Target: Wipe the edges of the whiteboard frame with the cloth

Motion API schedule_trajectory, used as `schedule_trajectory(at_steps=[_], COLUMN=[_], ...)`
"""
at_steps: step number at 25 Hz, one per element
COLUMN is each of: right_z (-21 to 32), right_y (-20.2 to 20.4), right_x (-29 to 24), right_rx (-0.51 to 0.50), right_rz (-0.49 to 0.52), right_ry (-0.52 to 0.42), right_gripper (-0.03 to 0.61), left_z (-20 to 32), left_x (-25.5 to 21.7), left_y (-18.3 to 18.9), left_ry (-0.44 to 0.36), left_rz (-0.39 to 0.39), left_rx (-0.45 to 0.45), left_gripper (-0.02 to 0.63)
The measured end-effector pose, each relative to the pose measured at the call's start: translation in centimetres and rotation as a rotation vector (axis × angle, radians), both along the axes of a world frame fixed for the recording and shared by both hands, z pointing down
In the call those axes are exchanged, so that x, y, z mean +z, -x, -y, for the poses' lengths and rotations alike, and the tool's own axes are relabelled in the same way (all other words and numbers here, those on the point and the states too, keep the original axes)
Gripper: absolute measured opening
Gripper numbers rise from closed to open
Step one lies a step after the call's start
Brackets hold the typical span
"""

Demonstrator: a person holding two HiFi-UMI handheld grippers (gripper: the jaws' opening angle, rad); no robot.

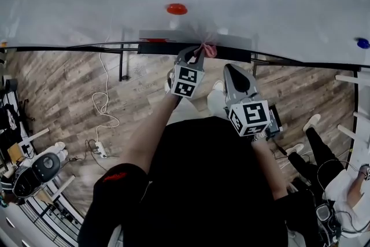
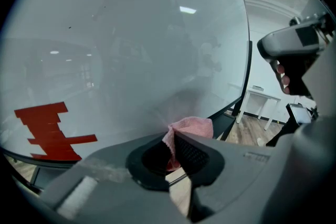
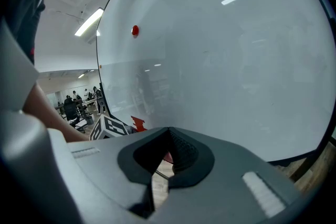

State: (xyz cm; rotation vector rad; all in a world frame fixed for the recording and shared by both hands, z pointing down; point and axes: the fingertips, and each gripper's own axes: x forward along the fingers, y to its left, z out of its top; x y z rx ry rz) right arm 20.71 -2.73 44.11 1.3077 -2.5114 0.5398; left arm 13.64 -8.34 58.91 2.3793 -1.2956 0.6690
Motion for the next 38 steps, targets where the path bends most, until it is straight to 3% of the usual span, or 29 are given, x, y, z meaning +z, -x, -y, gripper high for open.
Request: schedule_trajectory(at_steps=[12, 38], right_z=[-0.1, 0.4], right_y=[3.6, 5.9], right_x=[0.2, 0.2], right_rx=[0.024, 0.04], right_rz=[-0.001, -0.026], right_ry=[0.013, 0.014], right_gripper=[0.002, 0.002], left_z=[0.1, 0.4], left_x=[0.1, 0.2], left_y=[3.3, 6.0], left_ry=[0.017, 0.02], left_rz=[0.005, 0.0], left_rx=[0.021, 0.051], left_gripper=[0.017, 0.017])
